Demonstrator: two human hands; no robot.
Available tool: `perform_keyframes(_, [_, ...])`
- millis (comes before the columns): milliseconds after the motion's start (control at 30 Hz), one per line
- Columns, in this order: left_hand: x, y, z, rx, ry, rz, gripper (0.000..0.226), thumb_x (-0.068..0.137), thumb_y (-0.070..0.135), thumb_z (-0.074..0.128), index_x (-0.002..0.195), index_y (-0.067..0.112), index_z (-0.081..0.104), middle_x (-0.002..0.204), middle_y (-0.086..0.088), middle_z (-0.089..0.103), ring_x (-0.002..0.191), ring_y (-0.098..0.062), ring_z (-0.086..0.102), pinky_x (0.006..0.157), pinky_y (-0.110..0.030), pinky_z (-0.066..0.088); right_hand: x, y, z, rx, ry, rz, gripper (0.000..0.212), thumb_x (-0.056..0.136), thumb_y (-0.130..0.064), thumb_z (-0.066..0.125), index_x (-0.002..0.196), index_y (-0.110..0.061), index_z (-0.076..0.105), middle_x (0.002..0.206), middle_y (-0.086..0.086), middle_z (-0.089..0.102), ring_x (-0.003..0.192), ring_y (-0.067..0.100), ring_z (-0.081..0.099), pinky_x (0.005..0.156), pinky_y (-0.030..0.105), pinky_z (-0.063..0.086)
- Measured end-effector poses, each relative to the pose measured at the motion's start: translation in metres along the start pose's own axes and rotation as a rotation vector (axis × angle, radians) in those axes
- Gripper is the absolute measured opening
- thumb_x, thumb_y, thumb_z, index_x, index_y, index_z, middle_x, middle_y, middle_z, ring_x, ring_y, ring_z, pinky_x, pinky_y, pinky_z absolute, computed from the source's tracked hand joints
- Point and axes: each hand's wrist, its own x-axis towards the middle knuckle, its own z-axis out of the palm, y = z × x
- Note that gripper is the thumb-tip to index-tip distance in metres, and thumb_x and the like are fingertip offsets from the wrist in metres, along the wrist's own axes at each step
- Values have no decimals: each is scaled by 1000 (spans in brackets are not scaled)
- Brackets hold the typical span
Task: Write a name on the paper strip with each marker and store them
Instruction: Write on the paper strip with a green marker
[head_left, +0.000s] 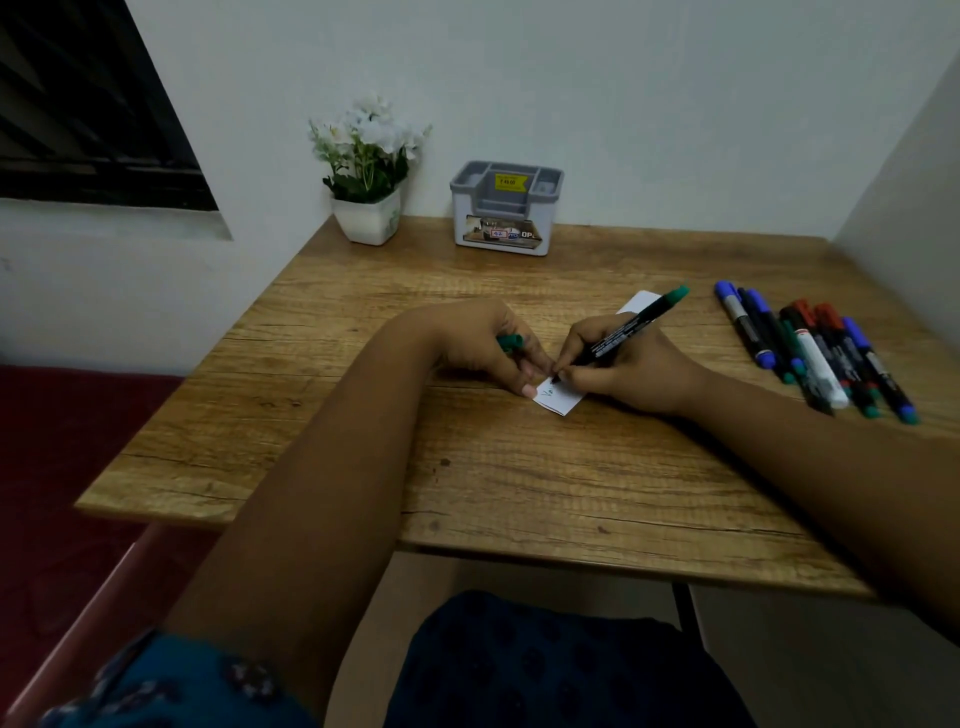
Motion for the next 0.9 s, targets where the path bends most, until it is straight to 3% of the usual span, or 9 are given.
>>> perform_keyframes(133, [-1, 1, 0, 11, 6, 8, 32, 74, 22, 82, 99, 39, 72, 97, 9, 74, 92, -2, 66, 90, -20, 47, 1, 1, -1, 0, -10, -2, 13, 75, 10, 70, 73, -3, 68, 76, 6, 69, 71, 10, 63, 66, 22, 51])
perform_keyframes(267, [-1, 1, 0, 17, 1, 10, 34, 74, 22, 82, 105, 34, 73, 97, 8, 74, 93, -2, 66, 91, -21, 48, 1, 2, 0, -8, 2, -9, 10, 76, 4, 68, 72, -5, 67, 78, 8, 70, 76, 20, 66, 69, 29, 54])
perform_keyframes(467, [-1, 1, 0, 20, -7, 3, 36, 75, 24, 81, 108, 33, 73, 96, 13, 72, 91, 3, 64, 81, -14, 44, 5, -1, -6, 366, 81, 148, 10, 92, -4, 60, 82, -6, 62, 62, -7, 62, 56, 5, 55, 58, 17, 46])
perform_keyframes(533, [0, 2, 0, 35, 3, -3, 33, 75, 32, 80, 107, 34, 74, 99, 18, 72, 96, 2, 63, 84, -17, 43, 6, -1, -11, 353, -16, 164, 13, 90, -9, 64, 78, -3, 63, 60, -3, 63, 58, 6, 57, 61, 18, 48])
perform_keyframes(600, [2, 3, 2, 50, 26, 13, 30, 75, 36, 79, 105, 32, 75, 98, 19, 71, 95, 3, 62, 83, -19, 42, 6, -1, -15, 353, -85, 183, 6, 84, -4, 69, 81, -2, 65, 73, 6, 67, 72, 12, 63, 70, 22, 51])
perform_keyframes(667, [5, 3, 5, 42, 39, 49, 28, 73, 30, 82, 100, 29, 74, 87, 17, 72, 83, 5, 64, 77, -17, 43, 5, 2, -16, 309, -75, 173, 6, 76, -2, 68, 82, -5, 68, 85, 13, 69, 84, 16, 64, 76, 25, 52])
perform_keyframes(800, [7, 1, 7, 66, 34, 95, 31, 72, 25, 83, 101, 29, 72, 79, 16, 68, 75, 6, 62, 76, -19, 42, 1, 1, -9, 121, 2, 65, 9, 77, -7, 60, 81, -7, 69, 82, 11, 71, 80, 13, 65, 74, 26, 51])
perform_keyframes(900, [8, 0, 7, 83, 32, 104, 32, 72, 28, 83, 100, 33, 69, 75, 19, 65, 74, 5, 59, 74, -22, 39, 0, 5, -6, 27, 2, 5, 11, 81, -6, 61, 81, -11, 72, 83, 7, 73, 83, 25, 68, 78, 44, 55])
